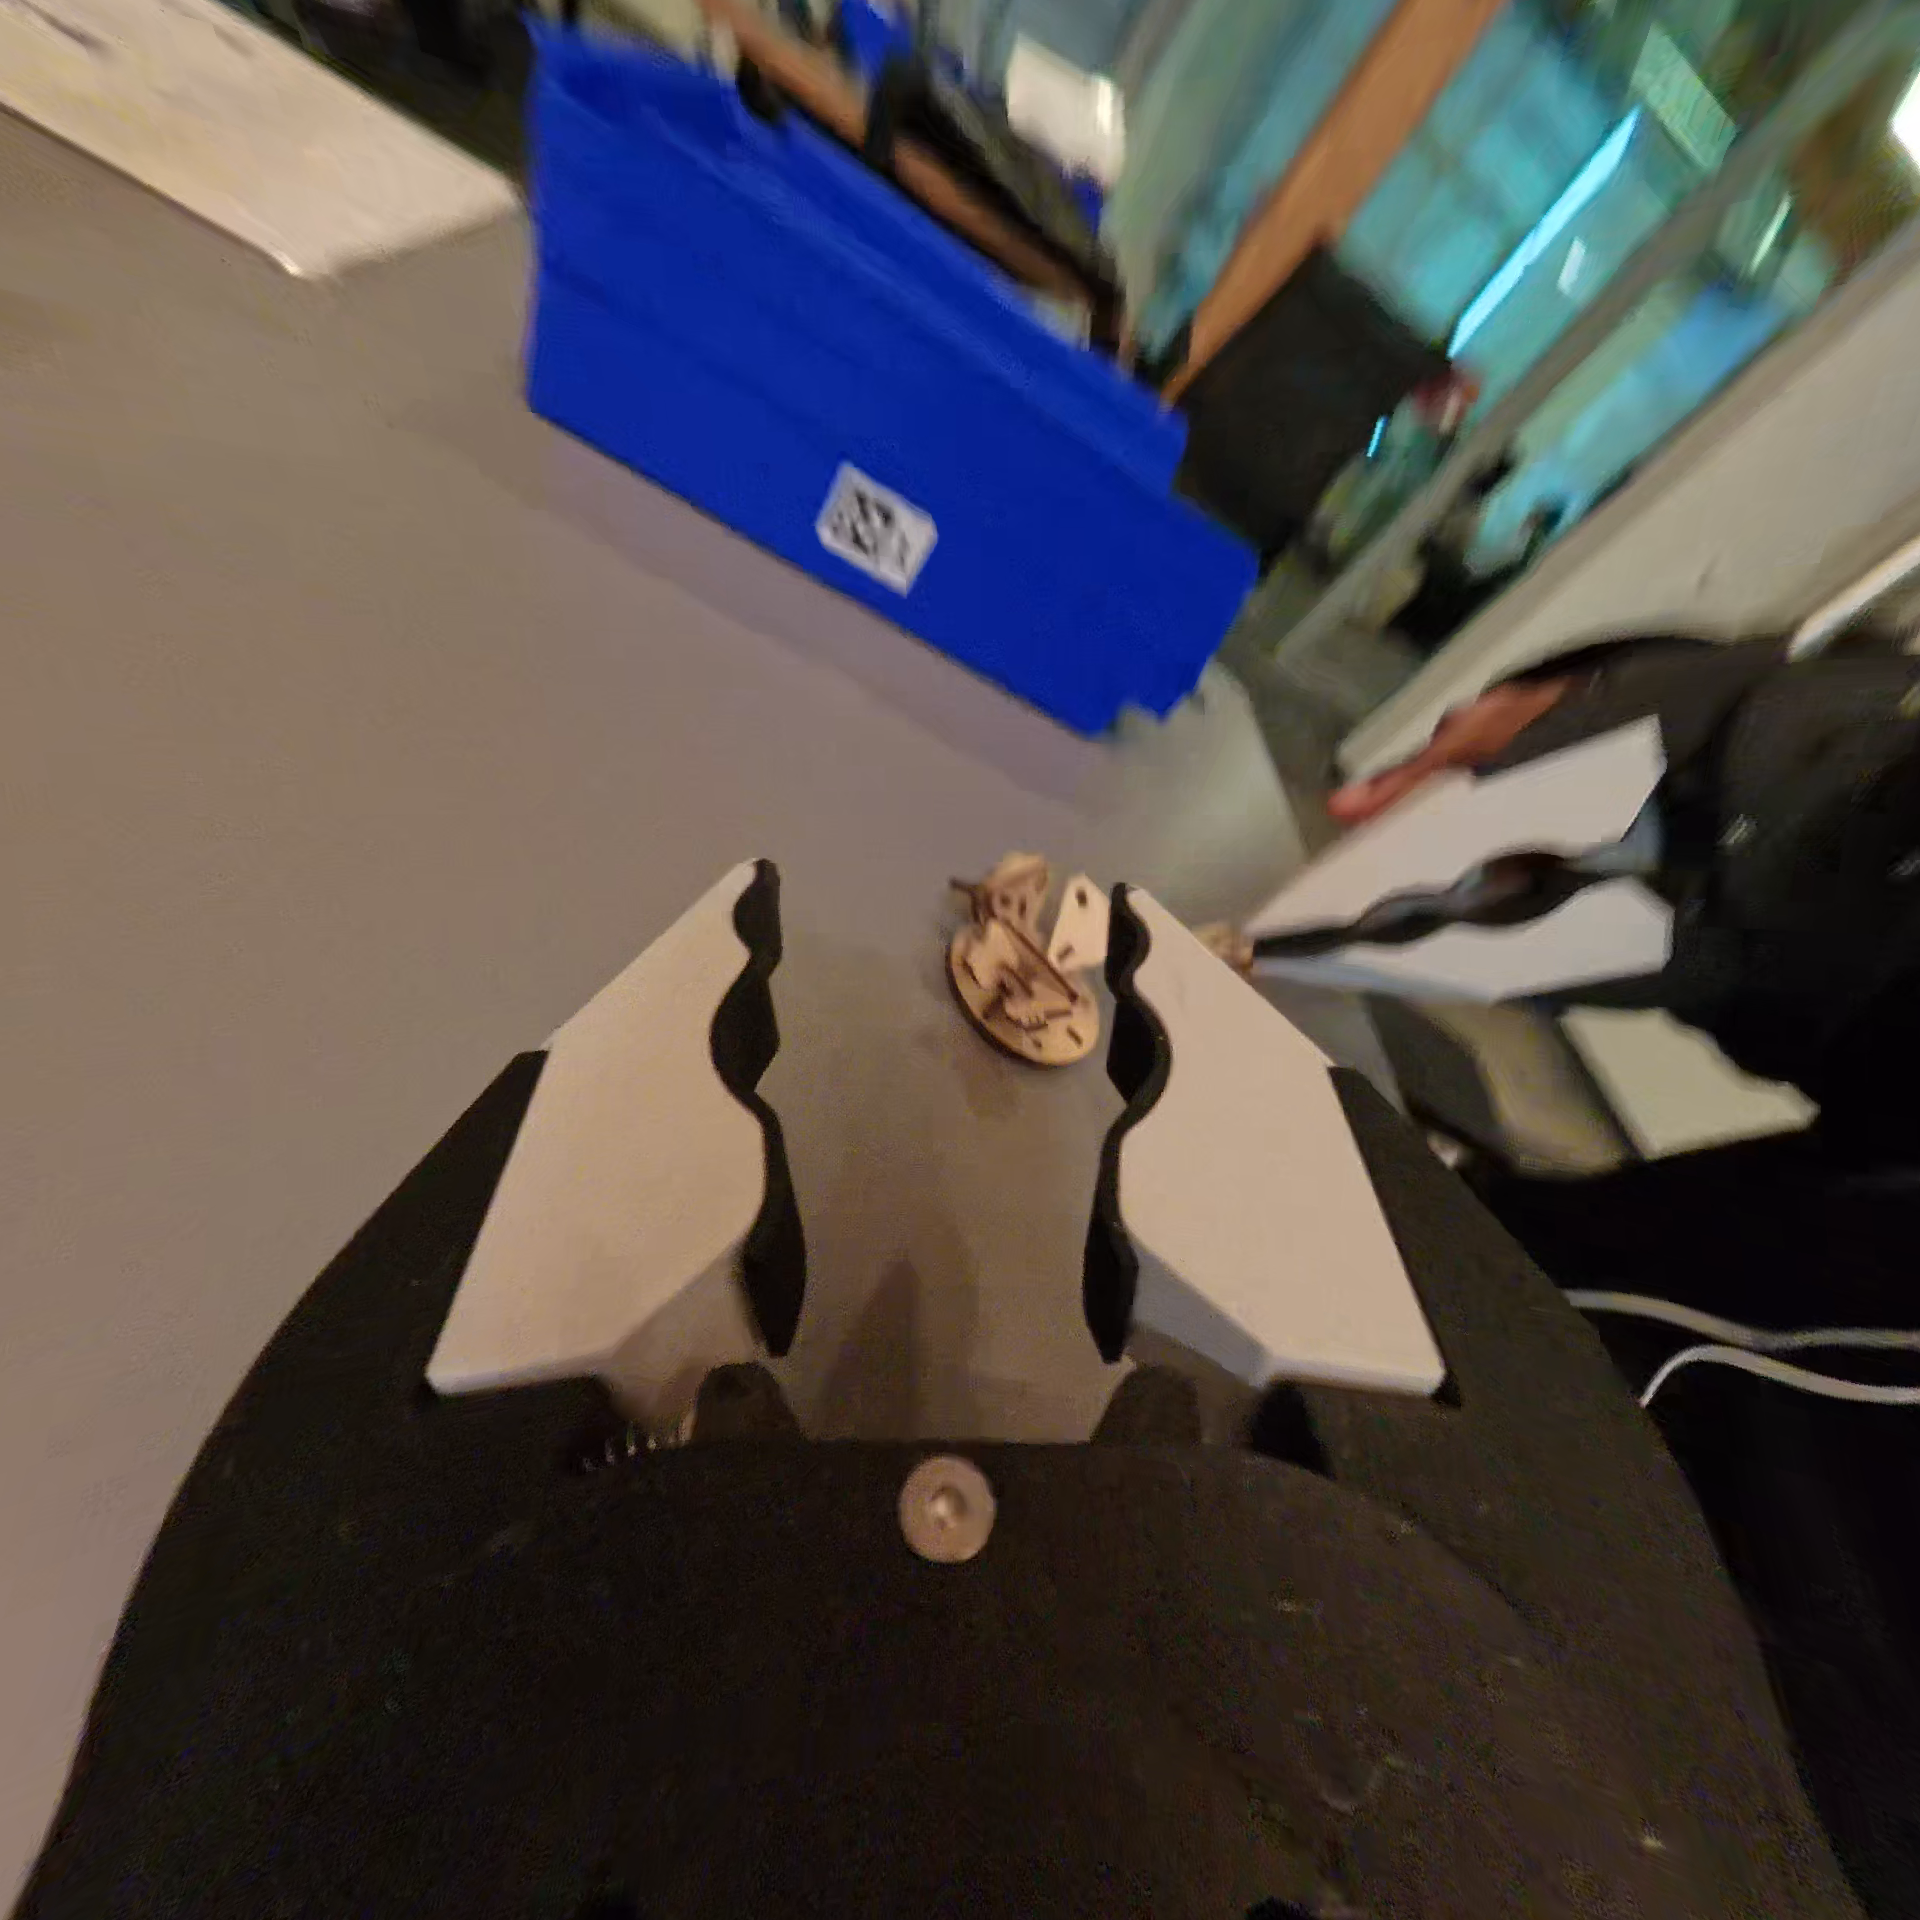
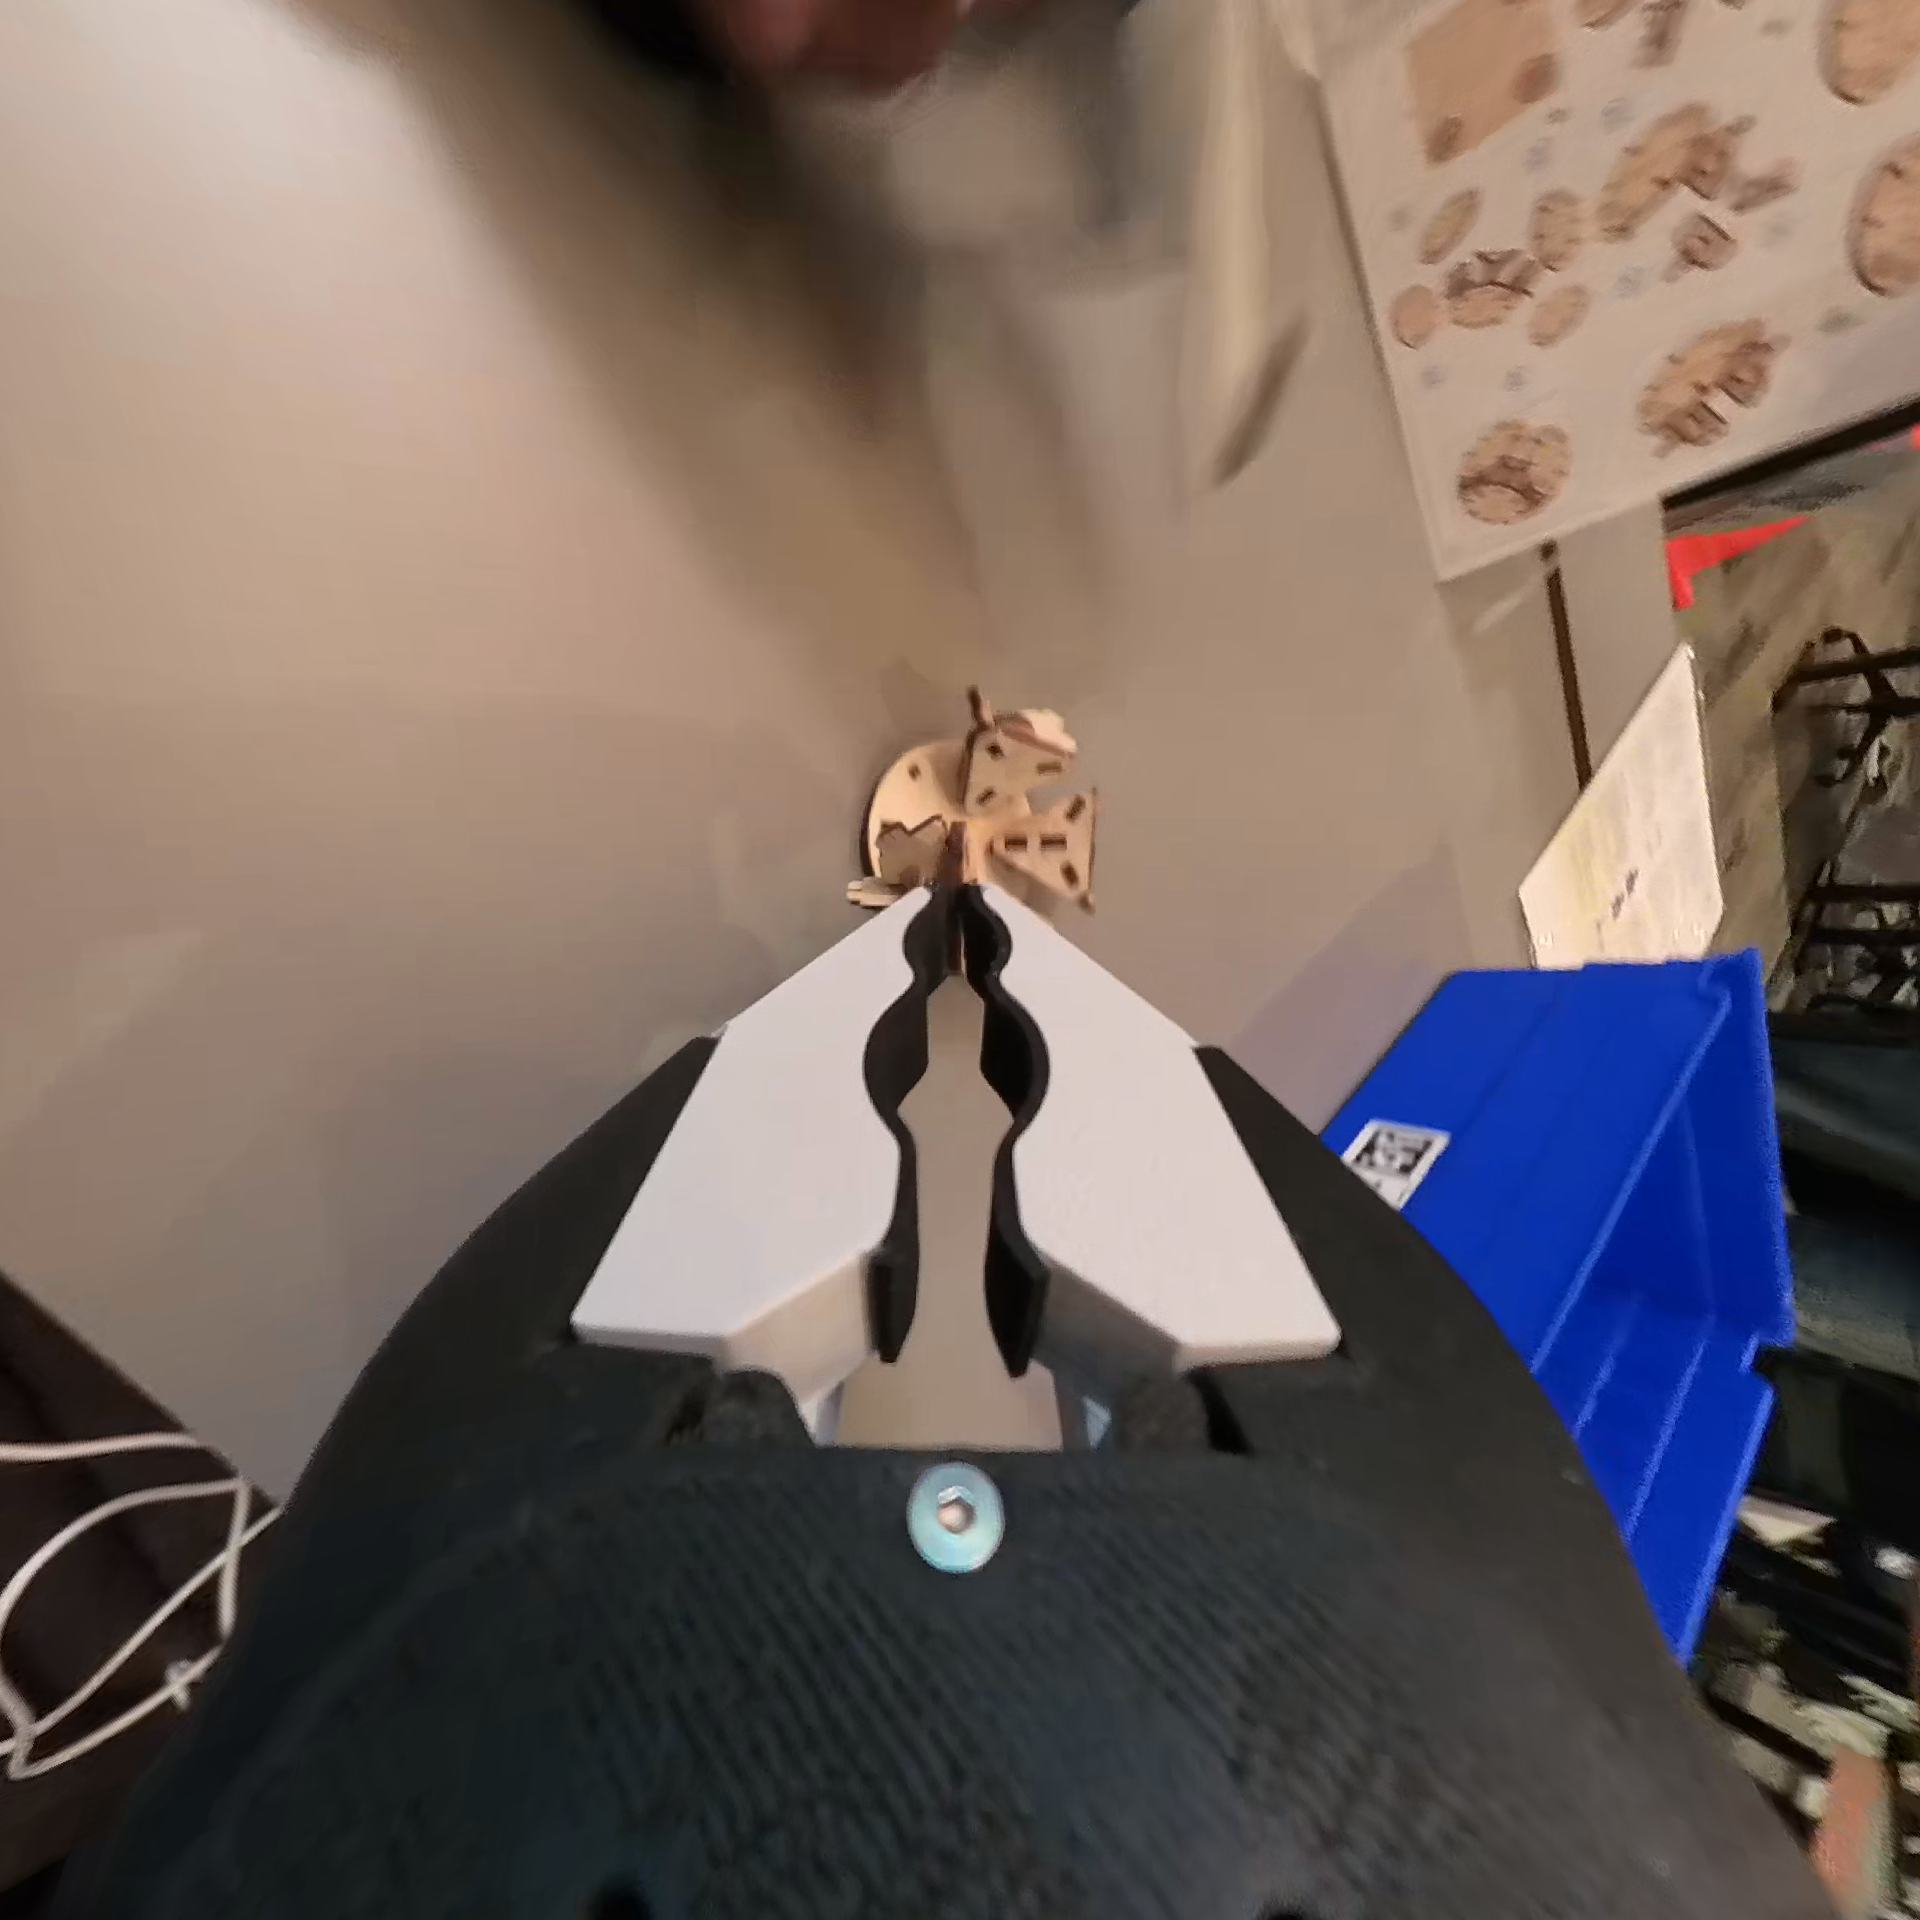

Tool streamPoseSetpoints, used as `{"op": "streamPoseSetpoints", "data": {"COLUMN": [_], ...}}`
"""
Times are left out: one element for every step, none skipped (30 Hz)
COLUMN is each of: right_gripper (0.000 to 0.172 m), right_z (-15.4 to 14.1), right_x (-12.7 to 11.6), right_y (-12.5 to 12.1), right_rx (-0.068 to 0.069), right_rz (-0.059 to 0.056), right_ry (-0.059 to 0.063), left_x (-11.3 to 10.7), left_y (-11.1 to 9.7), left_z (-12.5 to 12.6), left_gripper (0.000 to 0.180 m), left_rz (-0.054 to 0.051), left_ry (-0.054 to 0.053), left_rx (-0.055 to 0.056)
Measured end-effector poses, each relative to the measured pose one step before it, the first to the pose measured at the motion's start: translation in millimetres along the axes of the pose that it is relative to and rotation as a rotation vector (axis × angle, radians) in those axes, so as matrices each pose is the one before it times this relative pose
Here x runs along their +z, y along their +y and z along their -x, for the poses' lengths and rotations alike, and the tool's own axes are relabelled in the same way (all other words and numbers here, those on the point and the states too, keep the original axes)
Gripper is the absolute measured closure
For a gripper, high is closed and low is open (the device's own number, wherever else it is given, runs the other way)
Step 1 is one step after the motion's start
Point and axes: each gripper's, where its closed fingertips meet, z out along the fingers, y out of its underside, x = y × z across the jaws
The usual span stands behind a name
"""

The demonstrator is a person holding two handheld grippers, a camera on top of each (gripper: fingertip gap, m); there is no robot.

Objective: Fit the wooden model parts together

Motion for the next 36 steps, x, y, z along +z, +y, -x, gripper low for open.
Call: {"op": "streamPoseSetpoints", "data": {"right_gripper": [0.171, 0.171, 0.171, 0.171, 0.171, 0.171, 0.171, 0.171, 0.171, 0.171, 0.171, 0.171, 0.171, 0.171, 0.171, 0.171, 0.171, 0.171, 0.171, 0.171, 0.171, 0.171, 0.171, 0.171, 0.171, 0.171, 0.171, 0.171, 0.171, 0.171, 0.171, 0.171, 0.171, 0.171, 0.171, 0.171], "right_z": [-0.05, -0.01, 0.26, 0.39, 0.35, 0.5, 0.35, 0.47, 0.09, -0.22, -0.42, -0.63, -0.88, -1.11, -0.92, -0.38, 0.16, 0.66, 0.71, 0.64, 0.35, 0.27, 0.63, 1.57, 3.28, 3.39, 2.95, 2.85, 0.62, -1.79, -0.71, -0.58, -0.8, -0.95, -0.45, -0.27], "right_x": [-2.75, -2.83, -2.79, -2.7, -2.4, -2.09, -1.81, -1.81, -2.04, -2.21, -2.27, -2.29, -2.05, -1.78, -1.42, -1.09, -0.93, -0.88, -0.94, -0.96, -0.77, -0.58, -0.2, 0.16, 0.47, 1.18, 1.98, 2.4, 2.46, 1.99, 1.49, 0.95, 0.81, 0.97, 1.45, 1.93], "right_y": [2.75, 3.16, 3.44, 3.6, 3.36, 3.25, 3.04, 2.62, 1.84, 1.2, 0.97, 0.51, 0.01, -0.37, -0.76, -1.11, -1.52, -2.08, -2.42, -2.43, -1.9, -1.54, -1.22, -1.5, -2.92, -3.59, -2.94, -1.19, 0.37, 1.75, 1.76, 1.44, 1.68, 2.39, 2.93, 3.5], "right_rx": [0.0124, 0.0127, 0.0131, 0.0128, 0.0114, 0.0097, 0.0081, 0.0058, 0.0029, 0.0008, 0.0007, 0.0012, 0.0011, 0.0009, 0.001, 0.0002, -0.0027, -0.0055, -0.0061, -0.0053, -0.0046, -0.0026, 0.0011, 0.0035, 0.0015, -0.0015, -0.0085, -0.0214, -0.0339, -0.0404, -0.0452, -0.044, -0.0426, -0.0299, -0.008, 0.0063], "right_rz": [-0.0077, -0.0078, -0.0071, -0.0068, -0.0071, -0.005, -0.002, -0.001, -0.0024, -0.0026, -0.0019, -0.0025, -0.0034, -0.0044, -0.004, -0.0035, -0.0053, -0.0081, -0.0089, -0.0072, -0.006, -0.0062, -0.0082, -0.0139, -0.0265, -0.0357, -0.0346, -0.0279, -0.0215, -0.0133, -0.0151, -0.0216, -0.0256, -0.0236, -0.0148, -0.0047], "right_ry": [0.0064, 0.0065, 0.0058, 0.0059, 0.0058, 0.0053, 0.0046, 0.0039, 0.005, 0.005, 0.0045, 0.0039, 0.0038, 0.0038, 0.0021, 0.0001, -0.0021, -0.0023, -0.0018, -0.0014, -0.0011, -0.0022, -0.005, -0.0113, -0.0189, -0.0163, -0.0118, -0.0125, -0.0005, 0.0103, -0.0019, -0.006, -0.0079, -0.0074, -0.0138, -0.019], "left_x": [8.79, 6.49, 4.48, 3.9, 4.23, 4.81, 4.96, 4.55, 3.98, 3.14, 1.81, 0.47, -0.75, -1.7, -1.96, -1.1, -0.24, 0.61, 1.09, 1.46, 1.48, 1.64, 1.24, -0.18, -1.21, -2.16, -3.0, -2.92, -2.18, -1.22, -0.36, 0.36, 0.91, 1.33, 1.46, 1.64], "left_y": [9.6, 5.62, 2.68, 0.71, 0.38, 0.71, 0.36, 0.17, -0.16, -0.19, 0.37, 0.65, -0.54, -1.42, -1.08, 0.47, 2.25, 3.49, 3.84, 3.84, 3.91, 4.5, 5.75, 8.13, 10.98, 8.93, 3.43, 0.83, -0.52, -1.09, -0.81, -0.09, 0.27, 0.55, 0.86, 1.79], "left_z": [-6.58, -4.15, -2.01, -1.32, -1.26, -0.96, -2.11, -4.39, -3.41, -1.17, 0.68, 2.41, 1.17, -0.22, -1.23, -1.78, -2.56, -2.47, -1.71, -1.98, -1.86, -1.58, -3.18, -4.43, -5.11, -3.58, -1.59, 1.09, 1.23, 1.08, 1.31, 1.15, 0.93, 1.32, 1.36, 1.58], "left_gripper": [0.112, 0.105, 0.102, 0.1, 0.1, 0.099, 0.099, 0.099, 0.099, 0.099, 0.099, 0.099, 0.099, 0.099, 0.1, 0.101, 0.102, 0.102, 0.102, 0.102, 0.102, 0.103, 0.108, 0.117, 0.128, 0.137, 0.138, 0.138, 0.137, 0.136, 0.134, 0.133, 0.133, 0.132, 0.132, 0.132], "left_rz": [0.0693, 0.0476, 0.0273, 0.0131, 0.0134, 0.0168, 0.0147, 0.011, 0.0064, 0.004, 0.006, 0.0056, -0.0058, -0.0149, -0.0139, -0.0049, 0.0068, 0.0154, 0.0184, 0.0198, 0.0218, 0.025, 0.029, 0.0377, 0.0488, 0.0319, 0.0015, -0.0074, -0.0116, -0.011, -0.0061, 0.0003, 0.0047, 0.0072, 0.0094, 0.016], "left_ry": [-0.0102, -0.0222, -0.0263, -0.0173, -0.0046, 0.0035, 0.0164, 0.0342, 0.0322, 0.023, 0.0137, 0.0031, 0.0083, 0.0127, 0.0168, 0.0195, 0.0232, 0.0213, 0.0152, 0.0143, 0.0108, 0.0049, 0.0093, 0.0126, 0.0168, 0.0095, 0.0019, -0.0086, -0.0057, -0.0056, -0.0143, -0.0203, -0.0259, -0.0319, -0.0348, -0.0389], "left_rx": [0.0529, 0.0553, 0.0452, 0.0269, 0.0133, 0.0016, -0.0052, -0.0107, -0.0198, -0.0259, -0.0273, -0.0265, -0.0211, -0.0151, -0.0134, -0.0166, -0.0188, -0.0196, -0.0187, -0.014, -0.0095, -0.0044, 0.0037, 0.0111, 0.0128, 0.0053, 0.002, -0.004, -0.0077, -0.0044, 0.004, 0.0134, 0.0211, 0.0243, 0.0259, 0.0266]}}
